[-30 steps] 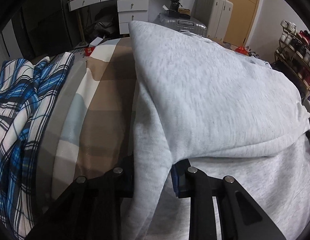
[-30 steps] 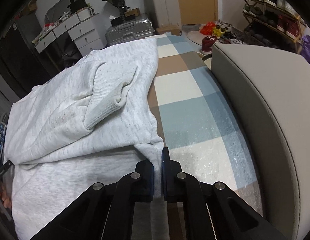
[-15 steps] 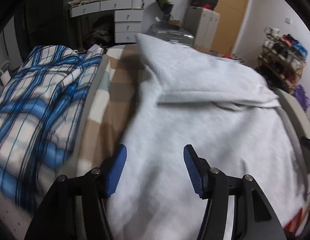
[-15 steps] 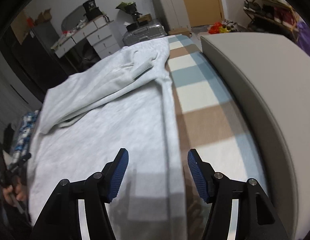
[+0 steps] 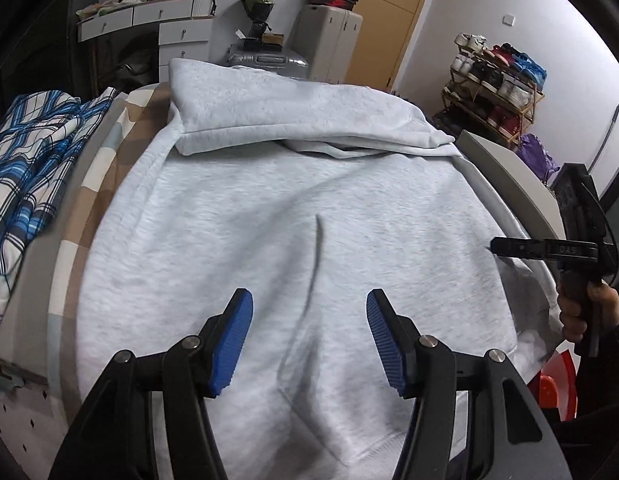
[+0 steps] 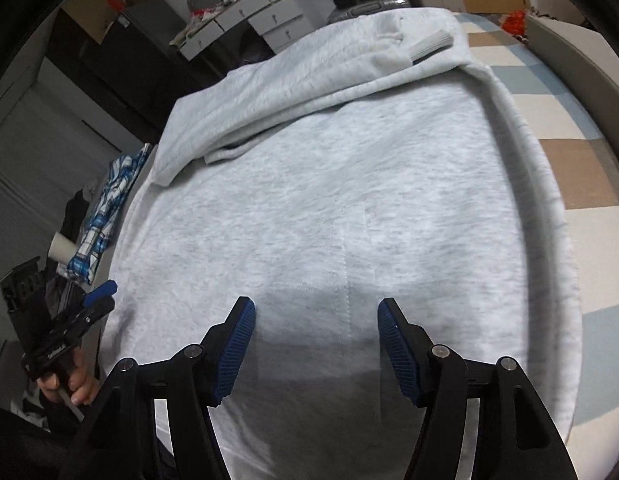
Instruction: Fold large clothes
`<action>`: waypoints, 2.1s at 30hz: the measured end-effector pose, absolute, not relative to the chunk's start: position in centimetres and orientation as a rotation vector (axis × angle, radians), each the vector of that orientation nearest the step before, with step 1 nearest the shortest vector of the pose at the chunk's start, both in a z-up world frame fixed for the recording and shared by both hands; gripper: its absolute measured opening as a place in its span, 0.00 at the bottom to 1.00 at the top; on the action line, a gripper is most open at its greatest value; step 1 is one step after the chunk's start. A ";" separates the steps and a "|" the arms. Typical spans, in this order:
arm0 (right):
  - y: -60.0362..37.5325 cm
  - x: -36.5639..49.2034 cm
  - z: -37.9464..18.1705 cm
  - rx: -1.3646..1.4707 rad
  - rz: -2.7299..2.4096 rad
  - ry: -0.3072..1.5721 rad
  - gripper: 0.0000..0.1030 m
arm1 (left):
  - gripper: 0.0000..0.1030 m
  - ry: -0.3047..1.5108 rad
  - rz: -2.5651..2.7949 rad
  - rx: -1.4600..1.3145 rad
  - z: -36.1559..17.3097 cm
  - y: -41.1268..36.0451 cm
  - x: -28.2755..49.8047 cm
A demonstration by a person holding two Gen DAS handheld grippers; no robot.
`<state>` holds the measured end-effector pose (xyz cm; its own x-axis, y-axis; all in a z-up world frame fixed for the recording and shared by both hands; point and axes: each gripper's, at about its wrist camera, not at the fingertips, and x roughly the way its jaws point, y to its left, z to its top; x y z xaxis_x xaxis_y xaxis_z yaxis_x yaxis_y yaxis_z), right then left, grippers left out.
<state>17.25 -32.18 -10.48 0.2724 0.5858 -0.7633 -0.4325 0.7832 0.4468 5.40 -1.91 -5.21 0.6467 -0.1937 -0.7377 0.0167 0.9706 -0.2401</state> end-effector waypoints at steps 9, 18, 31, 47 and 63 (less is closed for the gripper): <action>-31.7 16.4 -10.5 0.109 0.699 1.138 0.76 | 0.52 0.866 -0.044 -0.101 -7.0 -4.3 6.1; -28.1 14.4 -10.7 -0.100 0.600 1.173 0.97 | 0.70 0.879 -0.055 -0.011 -8.6 -5.0 6.5; -26.5 13.8 -10.9 -0.170 0.499 1.153 1.00 | 0.72 0.897 -0.054 -0.022 -8.3 -5.3 6.0; -30.4 14.2 -8.0 0.085 0.637 0.929 0.08 | 0.72 0.885 -0.122 -0.113 -7.5 -4.5 5.6; -30.1 13.0 -5.4 0.149 0.620 0.840 0.05 | 0.72 0.860 -0.153 -0.163 -6.4 -4.5 5.5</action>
